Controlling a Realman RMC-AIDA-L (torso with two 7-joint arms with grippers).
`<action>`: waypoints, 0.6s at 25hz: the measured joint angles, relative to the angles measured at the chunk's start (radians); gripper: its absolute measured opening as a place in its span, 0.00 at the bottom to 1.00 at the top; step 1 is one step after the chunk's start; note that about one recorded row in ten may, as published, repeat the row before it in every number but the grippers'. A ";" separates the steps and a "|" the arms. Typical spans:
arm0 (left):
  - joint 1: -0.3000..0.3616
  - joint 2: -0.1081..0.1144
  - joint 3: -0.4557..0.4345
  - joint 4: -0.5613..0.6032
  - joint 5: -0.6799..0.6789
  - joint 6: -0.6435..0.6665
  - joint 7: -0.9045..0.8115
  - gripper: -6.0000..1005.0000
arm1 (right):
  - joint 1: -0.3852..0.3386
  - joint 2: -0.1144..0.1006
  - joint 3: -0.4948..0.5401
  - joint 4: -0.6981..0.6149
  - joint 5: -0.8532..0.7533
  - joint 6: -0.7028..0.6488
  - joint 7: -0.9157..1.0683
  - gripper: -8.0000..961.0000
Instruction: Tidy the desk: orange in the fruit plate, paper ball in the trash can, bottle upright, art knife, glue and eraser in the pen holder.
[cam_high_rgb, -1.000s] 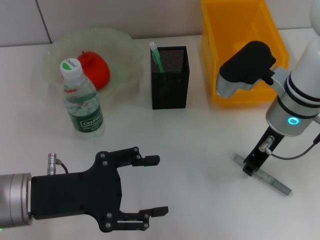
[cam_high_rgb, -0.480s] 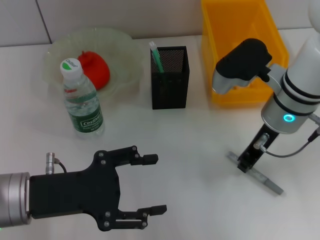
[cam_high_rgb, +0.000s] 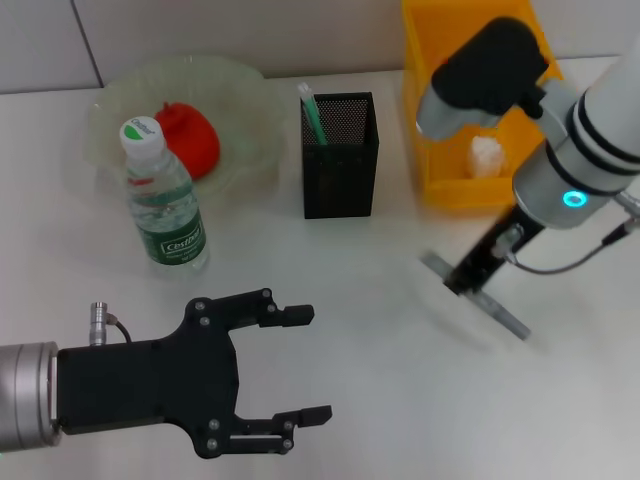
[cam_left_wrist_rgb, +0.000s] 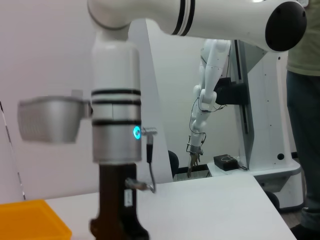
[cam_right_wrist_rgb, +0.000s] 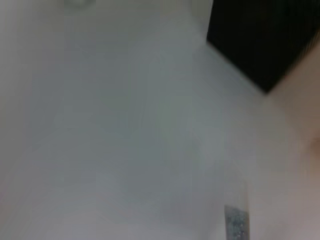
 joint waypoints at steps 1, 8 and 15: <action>0.000 0.000 -0.001 -0.001 0.000 -0.003 0.000 0.78 | -0.013 -0.001 0.001 -0.047 0.020 0.029 -0.001 0.15; -0.010 0.000 -0.002 -0.001 0.000 -0.003 -0.005 0.78 | -0.060 0.000 -0.009 -0.140 0.072 0.199 -0.026 0.15; -0.012 0.000 -0.002 -0.002 0.000 -0.001 -0.008 0.78 | -0.084 -0.001 -0.004 -0.167 0.181 0.344 -0.087 0.15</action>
